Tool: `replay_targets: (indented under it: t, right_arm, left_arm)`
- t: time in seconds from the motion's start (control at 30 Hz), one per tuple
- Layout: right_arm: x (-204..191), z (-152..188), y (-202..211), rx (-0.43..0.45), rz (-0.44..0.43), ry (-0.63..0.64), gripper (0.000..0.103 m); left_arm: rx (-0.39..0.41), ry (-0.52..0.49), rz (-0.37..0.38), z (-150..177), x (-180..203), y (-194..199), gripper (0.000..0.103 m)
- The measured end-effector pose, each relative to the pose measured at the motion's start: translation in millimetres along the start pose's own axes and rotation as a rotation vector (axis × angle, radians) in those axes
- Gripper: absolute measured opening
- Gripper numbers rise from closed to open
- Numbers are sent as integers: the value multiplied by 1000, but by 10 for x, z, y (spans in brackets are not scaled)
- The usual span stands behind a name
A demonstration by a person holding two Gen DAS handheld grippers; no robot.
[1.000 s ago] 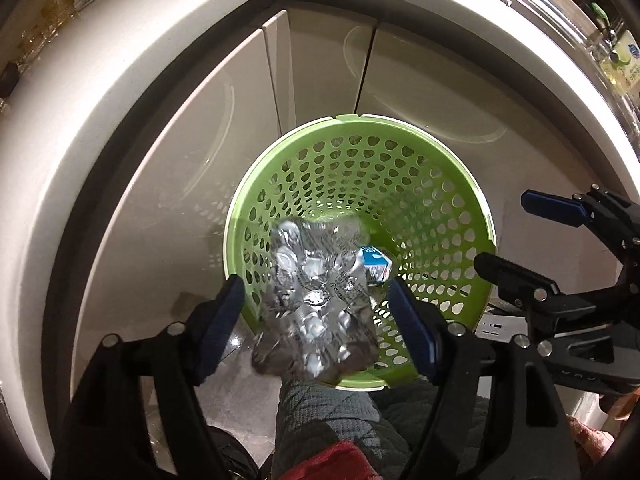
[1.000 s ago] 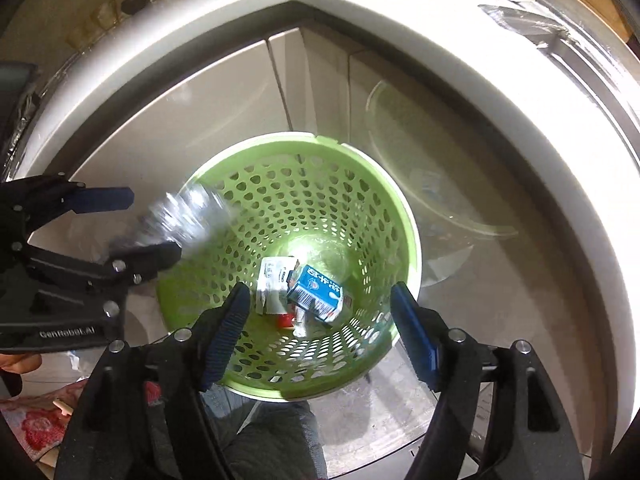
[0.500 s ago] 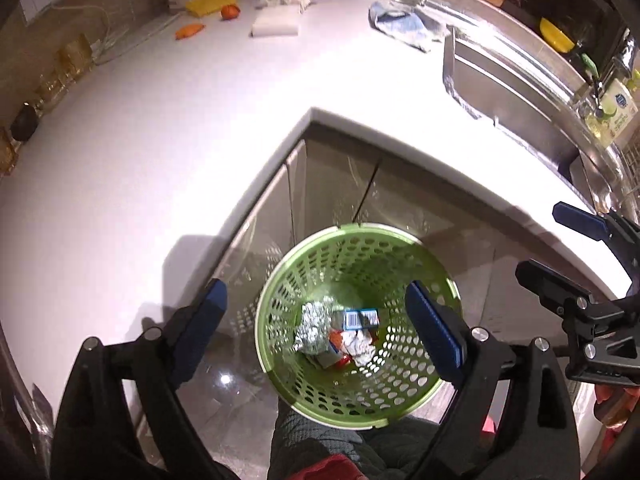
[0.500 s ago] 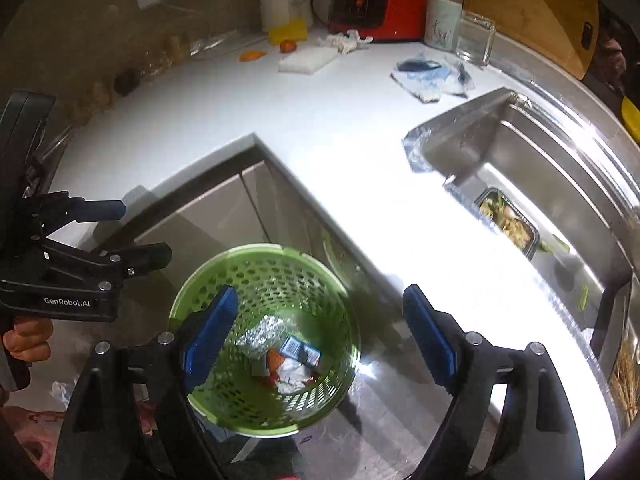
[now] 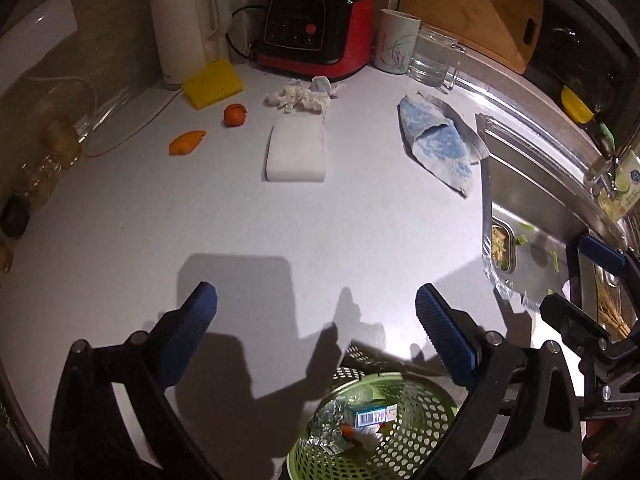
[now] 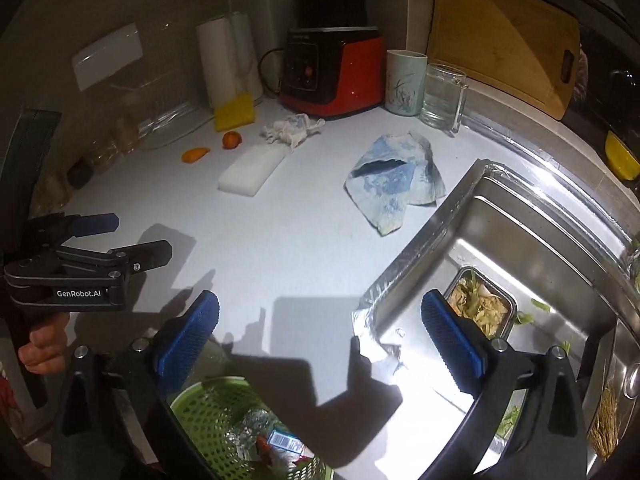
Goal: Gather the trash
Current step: 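Grasp the white sponge block with the left tool while the right tool grasps the blue-white cloth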
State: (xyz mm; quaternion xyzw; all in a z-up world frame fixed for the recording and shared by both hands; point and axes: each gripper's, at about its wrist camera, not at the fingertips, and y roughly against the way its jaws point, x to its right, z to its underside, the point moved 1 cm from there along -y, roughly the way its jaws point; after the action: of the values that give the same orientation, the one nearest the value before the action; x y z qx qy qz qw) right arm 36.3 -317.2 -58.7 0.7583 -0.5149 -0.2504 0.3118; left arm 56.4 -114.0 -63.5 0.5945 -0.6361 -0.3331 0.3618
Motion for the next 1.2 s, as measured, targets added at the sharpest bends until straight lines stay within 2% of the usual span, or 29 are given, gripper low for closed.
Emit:
replay_targets:
  t: [0.27,0.6,0.97,1.07,1.13,1.17,1.2]
  right_arm:
    - [283,-488,-607,-12,68,-90,100]
    - [641,-958,-1391,-42,140,-188,100]
    - [736,-1109,-1942,-97,187,-193,100]
    - [742,-1086,-2003,-111,179,-198,100]
    - [740,-1063,-2018,-114,151,-207,87]
    - [736,-1055,-2019,-117,139,-209,77]
    - [726,-1049,-1998,-109,146,-203,61]
  left_arm:
    - [-36,13,0,-598,-160,-662,95]
    - [-90,98,-16,-1092,-382,-1349,95]
    - [-111,82,-25,-1259,-318,-1627,94]
    - [-113,79,-60,-1244,-314,-1666,85]
    - [-100,55,-87,-1237,-306,-1664,71]
    - [-94,46,-80,-1233,-302,-1647,67]
    - [-92,42,-77,-1235,-293,-1630,59]
